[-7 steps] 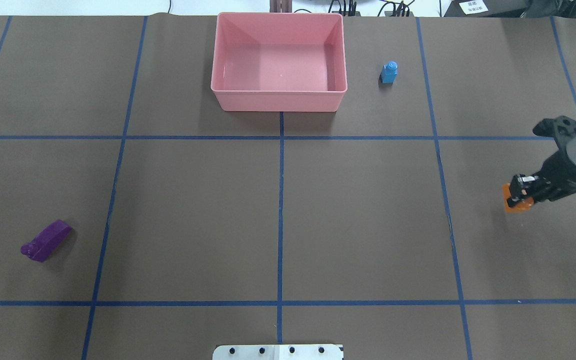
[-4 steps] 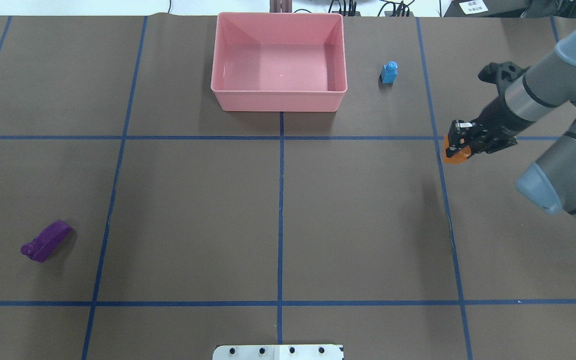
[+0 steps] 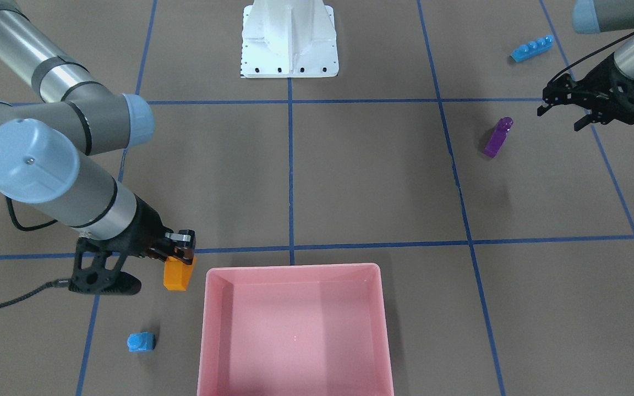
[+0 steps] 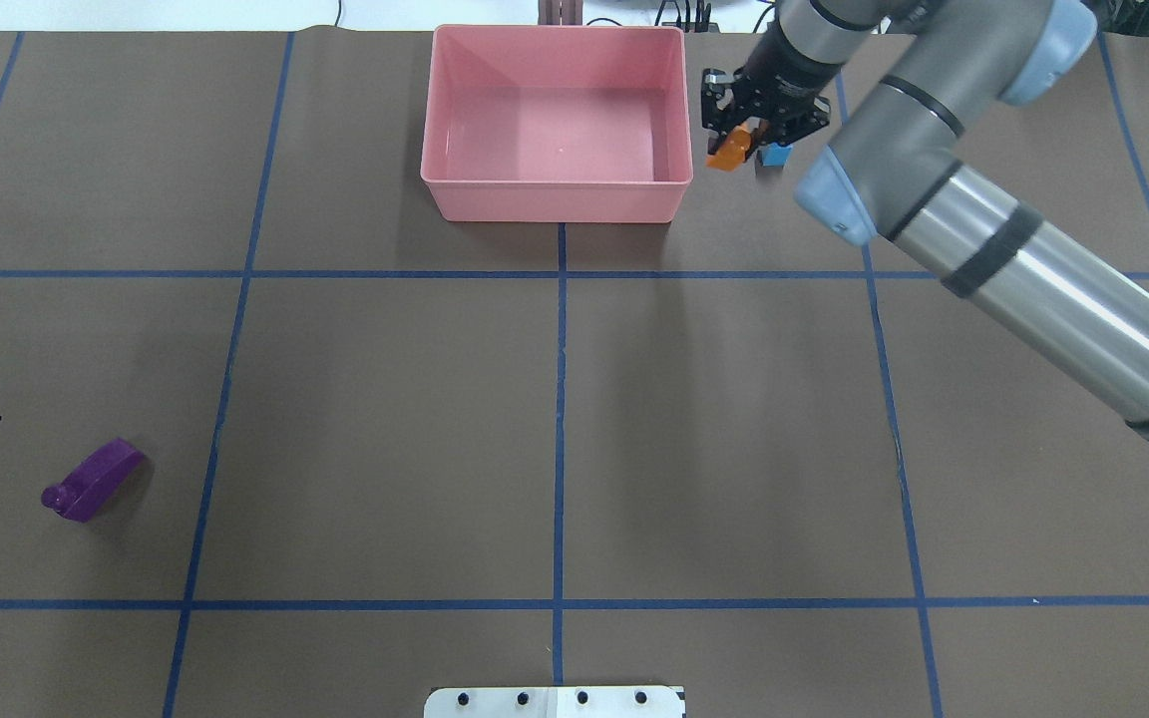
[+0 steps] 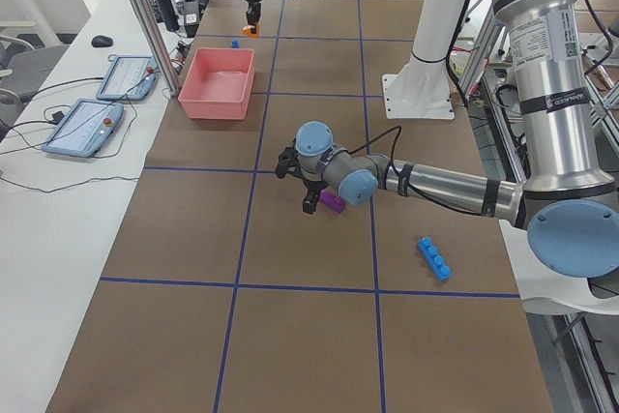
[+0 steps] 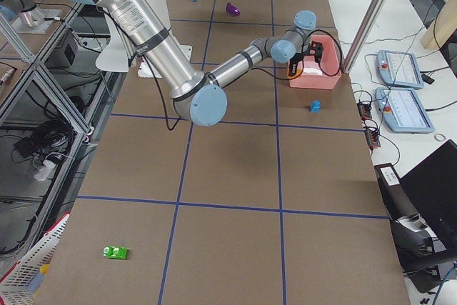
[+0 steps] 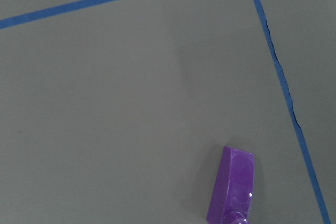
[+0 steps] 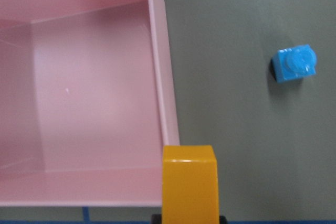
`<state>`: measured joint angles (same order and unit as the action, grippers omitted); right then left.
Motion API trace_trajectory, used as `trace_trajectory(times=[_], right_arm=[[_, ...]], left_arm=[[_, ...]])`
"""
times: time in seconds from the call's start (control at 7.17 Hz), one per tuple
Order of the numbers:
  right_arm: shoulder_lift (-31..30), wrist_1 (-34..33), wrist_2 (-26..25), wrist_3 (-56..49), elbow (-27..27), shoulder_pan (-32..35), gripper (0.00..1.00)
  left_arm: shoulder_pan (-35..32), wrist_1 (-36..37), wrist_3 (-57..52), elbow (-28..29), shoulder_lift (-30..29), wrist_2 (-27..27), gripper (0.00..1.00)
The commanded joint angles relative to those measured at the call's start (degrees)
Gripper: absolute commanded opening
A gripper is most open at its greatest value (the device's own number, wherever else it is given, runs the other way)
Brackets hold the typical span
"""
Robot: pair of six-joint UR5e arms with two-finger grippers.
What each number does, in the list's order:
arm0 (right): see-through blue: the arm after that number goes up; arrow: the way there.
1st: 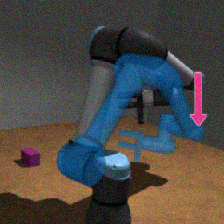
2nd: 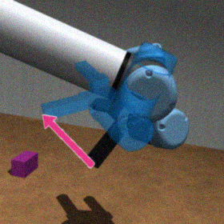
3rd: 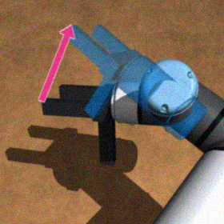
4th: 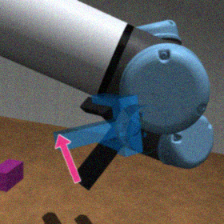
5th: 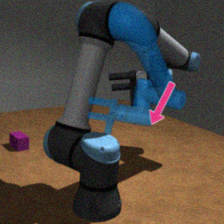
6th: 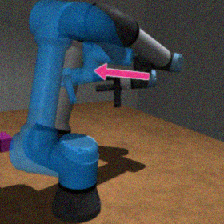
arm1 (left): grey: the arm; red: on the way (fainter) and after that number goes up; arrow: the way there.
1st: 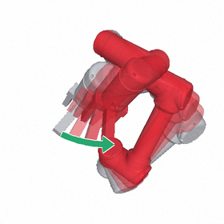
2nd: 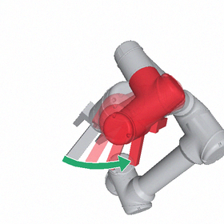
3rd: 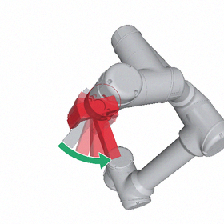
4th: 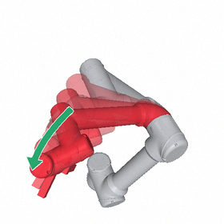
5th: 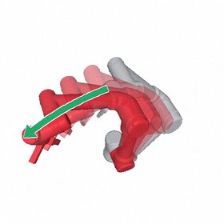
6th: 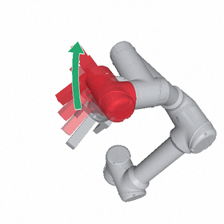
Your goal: Put all blocks into box
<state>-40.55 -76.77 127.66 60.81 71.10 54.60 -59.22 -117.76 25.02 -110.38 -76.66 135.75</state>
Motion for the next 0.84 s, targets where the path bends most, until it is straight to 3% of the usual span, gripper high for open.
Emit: trace_trajectory(times=[0.0, 0.42, 0.56, 0.7], right_arm=[[15.26, 0.57, -6.08, 0.54, -17.76, -0.89, 0.00], [19.27, 10.73, -13.56, 7.28, -26.69, -5.19, 0.00], [20.32, 10.94, -15.23, 7.31, -28.37, -6.69, 0.00], [20.77, 11.29, -16.73, 7.48, -29.00, -7.74, 0.16]], left_arm=[[3.14, -0.01, 0.47, -0.28, 0.46, -1.01, 1.00], [6.57, 0.08, 0.91, -0.28, 0.46, -4.16, 1.00], [7.19, 0.08, 0.91, -0.28, 0.46, -4.27, 1.00], [9.19, 0.08, 2.56, -0.28, 0.37, -6.36, 1.00]])
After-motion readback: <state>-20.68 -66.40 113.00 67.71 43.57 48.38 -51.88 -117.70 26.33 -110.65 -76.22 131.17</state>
